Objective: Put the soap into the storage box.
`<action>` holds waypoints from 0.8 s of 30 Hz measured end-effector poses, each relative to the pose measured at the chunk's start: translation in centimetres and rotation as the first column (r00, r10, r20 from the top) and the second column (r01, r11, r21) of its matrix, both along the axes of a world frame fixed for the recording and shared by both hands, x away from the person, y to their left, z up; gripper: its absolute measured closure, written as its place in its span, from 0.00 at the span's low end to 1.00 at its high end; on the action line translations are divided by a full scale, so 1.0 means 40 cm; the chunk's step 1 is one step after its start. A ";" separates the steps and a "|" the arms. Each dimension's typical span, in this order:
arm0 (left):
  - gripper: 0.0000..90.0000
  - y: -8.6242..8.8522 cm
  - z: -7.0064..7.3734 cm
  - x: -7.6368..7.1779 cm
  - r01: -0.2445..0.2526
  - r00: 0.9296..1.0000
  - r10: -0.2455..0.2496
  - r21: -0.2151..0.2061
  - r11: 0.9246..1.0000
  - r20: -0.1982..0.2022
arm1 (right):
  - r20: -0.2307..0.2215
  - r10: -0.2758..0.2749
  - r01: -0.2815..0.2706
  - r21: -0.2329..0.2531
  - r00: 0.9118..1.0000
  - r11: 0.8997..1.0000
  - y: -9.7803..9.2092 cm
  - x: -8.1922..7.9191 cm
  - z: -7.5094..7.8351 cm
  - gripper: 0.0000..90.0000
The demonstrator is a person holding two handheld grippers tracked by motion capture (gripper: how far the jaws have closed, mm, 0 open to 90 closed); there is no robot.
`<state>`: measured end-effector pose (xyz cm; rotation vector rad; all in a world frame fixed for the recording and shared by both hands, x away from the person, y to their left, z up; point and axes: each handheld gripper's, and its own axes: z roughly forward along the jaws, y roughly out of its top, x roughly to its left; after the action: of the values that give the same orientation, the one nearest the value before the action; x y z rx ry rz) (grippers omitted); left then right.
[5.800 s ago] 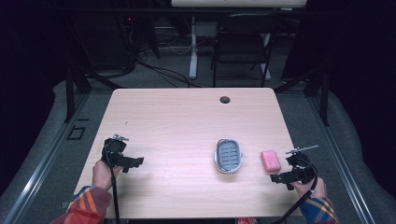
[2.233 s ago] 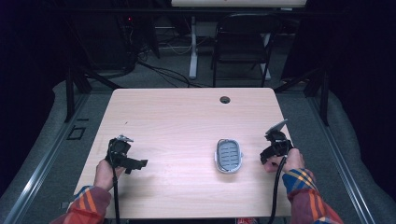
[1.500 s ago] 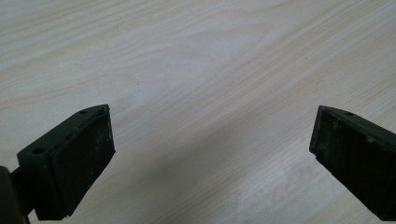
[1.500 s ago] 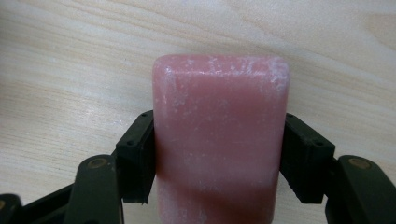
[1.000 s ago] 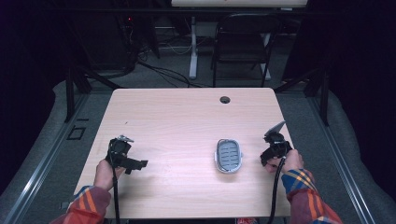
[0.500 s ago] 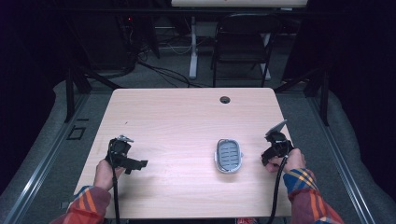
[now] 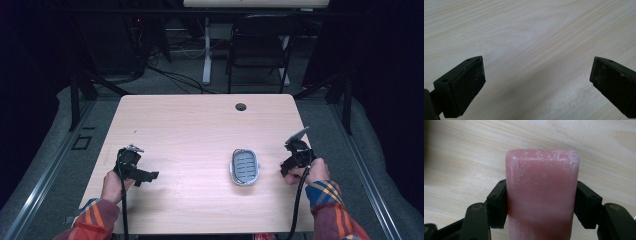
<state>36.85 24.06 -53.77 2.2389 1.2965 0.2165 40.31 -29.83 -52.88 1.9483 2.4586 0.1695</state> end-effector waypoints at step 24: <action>0.00 -0.001 0.003 -0.004 0.003 1.000 -0.003 0.011 1.000 0.000 | 0.000 0.073 -0.073 0.016 0.997 0.997 0.053 -0.008 0.035 0.41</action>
<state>36.70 24.04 -53.66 2.2499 1.2954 0.2229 39.97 -27.72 -51.47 1.8652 2.5382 0.1895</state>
